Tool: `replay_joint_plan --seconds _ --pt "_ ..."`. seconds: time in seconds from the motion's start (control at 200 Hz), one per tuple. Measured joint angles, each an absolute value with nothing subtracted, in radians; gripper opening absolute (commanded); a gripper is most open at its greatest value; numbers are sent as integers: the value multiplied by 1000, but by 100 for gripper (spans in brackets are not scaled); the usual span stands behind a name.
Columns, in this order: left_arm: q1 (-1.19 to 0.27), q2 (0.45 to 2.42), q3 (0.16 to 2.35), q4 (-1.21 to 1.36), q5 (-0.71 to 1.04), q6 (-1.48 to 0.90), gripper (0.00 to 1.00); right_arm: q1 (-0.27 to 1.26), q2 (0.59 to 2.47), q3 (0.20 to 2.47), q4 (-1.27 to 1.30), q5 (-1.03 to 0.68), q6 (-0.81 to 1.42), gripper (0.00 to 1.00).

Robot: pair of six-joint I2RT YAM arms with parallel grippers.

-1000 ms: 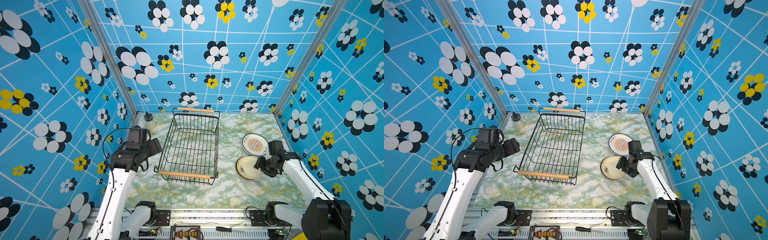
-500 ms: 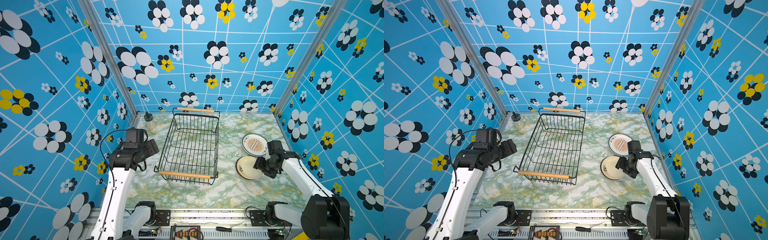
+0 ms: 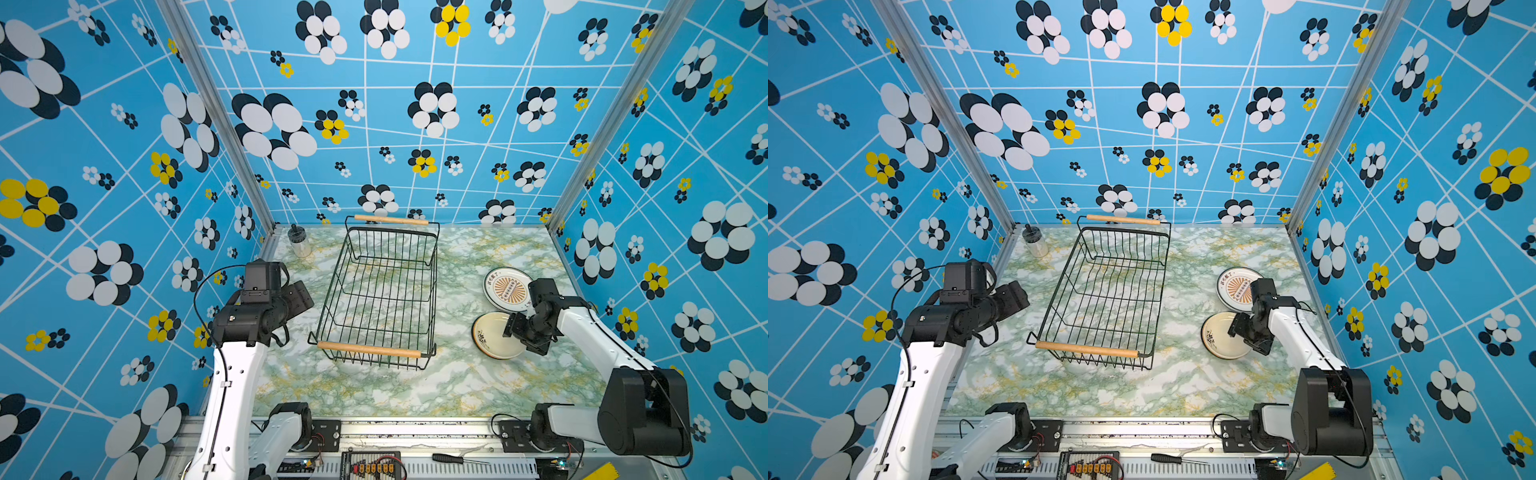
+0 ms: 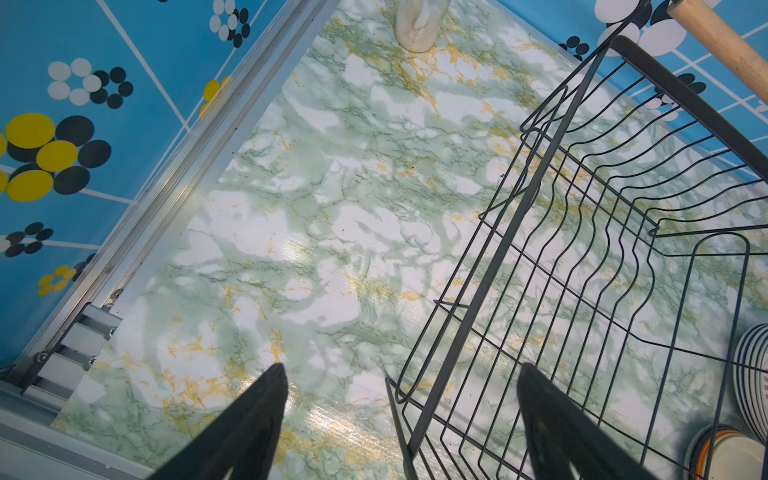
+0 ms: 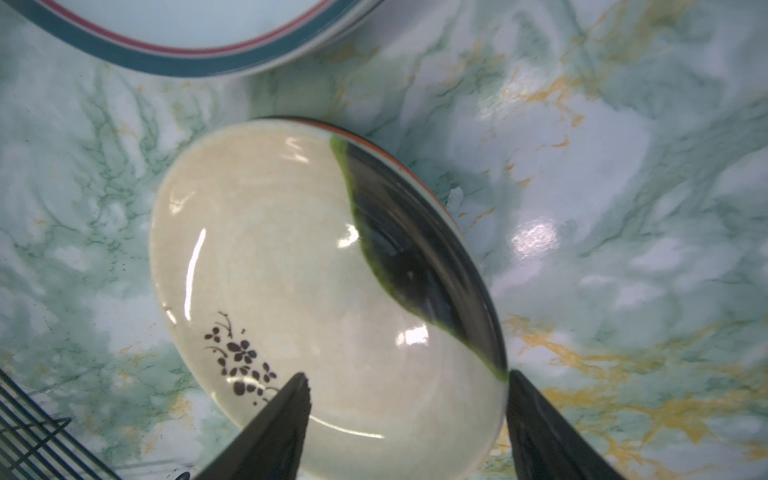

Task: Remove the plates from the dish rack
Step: 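Open the right gripper and lift it off the stacked plate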

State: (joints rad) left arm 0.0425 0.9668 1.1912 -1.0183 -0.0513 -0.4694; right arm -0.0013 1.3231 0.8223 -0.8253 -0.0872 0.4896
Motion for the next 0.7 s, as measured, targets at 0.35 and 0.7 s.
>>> replay_joint_plan --seconds 0.35,0.7 --pt "62 965 1191 -1018 -35 -459 88 41 1393 857 -826 -78 489 82" --pt "73 956 1163 -995 -33 -447 89 72 1427 923 -854 -10 485 99"
